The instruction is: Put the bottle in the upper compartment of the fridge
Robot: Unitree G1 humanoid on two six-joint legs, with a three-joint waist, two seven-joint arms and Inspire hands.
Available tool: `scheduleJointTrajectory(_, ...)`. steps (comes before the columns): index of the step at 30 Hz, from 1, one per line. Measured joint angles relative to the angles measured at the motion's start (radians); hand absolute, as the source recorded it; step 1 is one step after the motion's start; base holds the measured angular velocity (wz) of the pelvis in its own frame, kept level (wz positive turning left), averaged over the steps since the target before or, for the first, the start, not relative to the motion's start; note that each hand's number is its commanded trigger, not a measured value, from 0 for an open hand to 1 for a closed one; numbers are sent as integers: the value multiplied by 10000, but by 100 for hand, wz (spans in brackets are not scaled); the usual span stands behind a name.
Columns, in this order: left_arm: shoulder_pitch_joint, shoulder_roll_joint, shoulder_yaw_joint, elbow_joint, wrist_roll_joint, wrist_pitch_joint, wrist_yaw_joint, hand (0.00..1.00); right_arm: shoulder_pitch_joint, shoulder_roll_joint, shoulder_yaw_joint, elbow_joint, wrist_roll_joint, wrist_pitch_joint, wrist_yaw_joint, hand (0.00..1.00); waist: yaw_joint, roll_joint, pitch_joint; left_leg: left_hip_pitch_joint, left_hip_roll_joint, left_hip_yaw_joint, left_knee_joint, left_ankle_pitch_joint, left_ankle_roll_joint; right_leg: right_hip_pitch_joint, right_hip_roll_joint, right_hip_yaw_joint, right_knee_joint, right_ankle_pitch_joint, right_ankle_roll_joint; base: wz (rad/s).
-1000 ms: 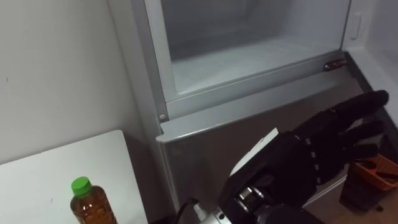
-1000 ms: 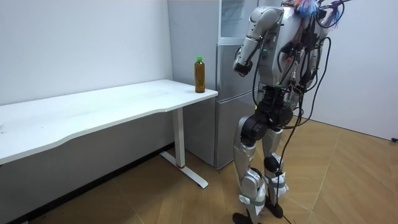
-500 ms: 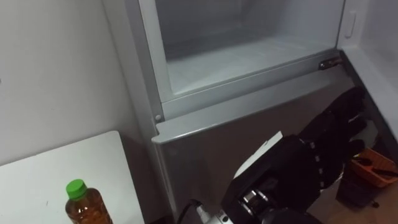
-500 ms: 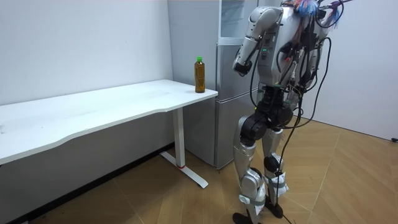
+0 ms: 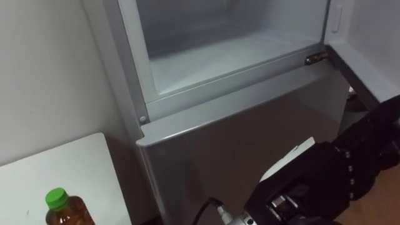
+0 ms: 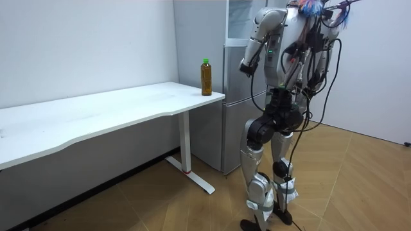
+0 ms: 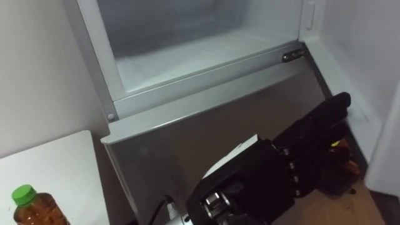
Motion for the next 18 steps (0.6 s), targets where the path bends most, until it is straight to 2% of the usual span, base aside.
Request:
scheduleJointTrajectory(4, -285, 0, -22, 200, 0, 29, -23, 0, 0, -8, -90, -13, 11, 75, -8, 0, -81, 20, -4, 86, 5, 73, -10, 0, 0, 16, 18, 157, 10, 2, -4, -12)
scheduleJointTrajectory(8, -297, 4, -20, 213, -8, 217, -150, 0, 5, -11, -125, -33, 23, 75, -17, 0, -202, 20, -4, 134, 21, 245, -16, 0, 0, 1, 43, 281, 10, 7, -11, -9)
scheduleJointTrajectory(18, -371, 2, -30, 417, -4, 367, -336, 0, 18, -136, -164, -126, 730, 74, -18, 0, -543, 90, -31, -4, 67, 481, -15, -1, -1, -280, 85, 560, 38, 80, -39, -10)
